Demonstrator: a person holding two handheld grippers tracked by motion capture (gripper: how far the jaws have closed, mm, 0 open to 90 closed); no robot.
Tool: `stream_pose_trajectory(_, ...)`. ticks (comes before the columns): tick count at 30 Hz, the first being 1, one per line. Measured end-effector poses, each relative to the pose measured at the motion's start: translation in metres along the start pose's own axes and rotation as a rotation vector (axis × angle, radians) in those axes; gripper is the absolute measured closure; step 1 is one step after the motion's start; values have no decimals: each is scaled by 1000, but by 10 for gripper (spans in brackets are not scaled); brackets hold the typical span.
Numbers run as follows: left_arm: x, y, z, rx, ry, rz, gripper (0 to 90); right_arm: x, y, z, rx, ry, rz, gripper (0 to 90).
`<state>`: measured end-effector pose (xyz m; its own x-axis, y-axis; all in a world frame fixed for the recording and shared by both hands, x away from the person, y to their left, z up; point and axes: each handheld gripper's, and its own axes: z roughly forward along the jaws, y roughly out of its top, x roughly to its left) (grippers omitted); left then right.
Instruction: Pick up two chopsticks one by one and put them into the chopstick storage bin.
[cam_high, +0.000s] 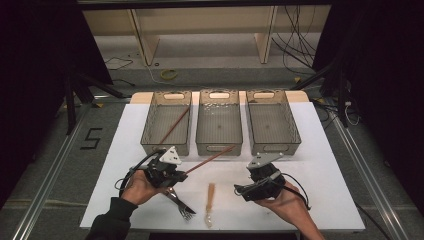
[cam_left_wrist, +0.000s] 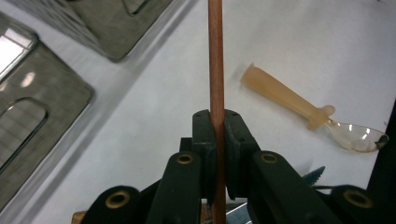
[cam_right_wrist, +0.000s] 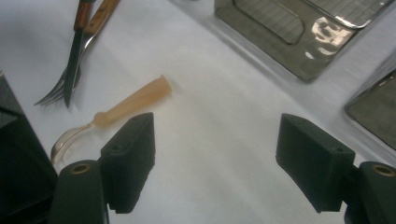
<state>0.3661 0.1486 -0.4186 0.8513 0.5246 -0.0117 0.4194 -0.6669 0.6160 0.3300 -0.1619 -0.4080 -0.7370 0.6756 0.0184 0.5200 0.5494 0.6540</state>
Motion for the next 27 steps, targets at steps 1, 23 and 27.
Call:
stream_pose_trajectory(1, 2, 0, -1, -10, 5, -20, 845, -2, -3, 1, -29, -3, 21, 289)
stream_pose_trajectory(23, 37, -3, -22, -80, 72, -174, 846, -7, -20, 10, -76, 23, 93, 266)
stream_pose_trajectory(27, 46, -2, -29, -99, 88, -193, 846, -7, -22, 10, -77, 25, 100, 266)
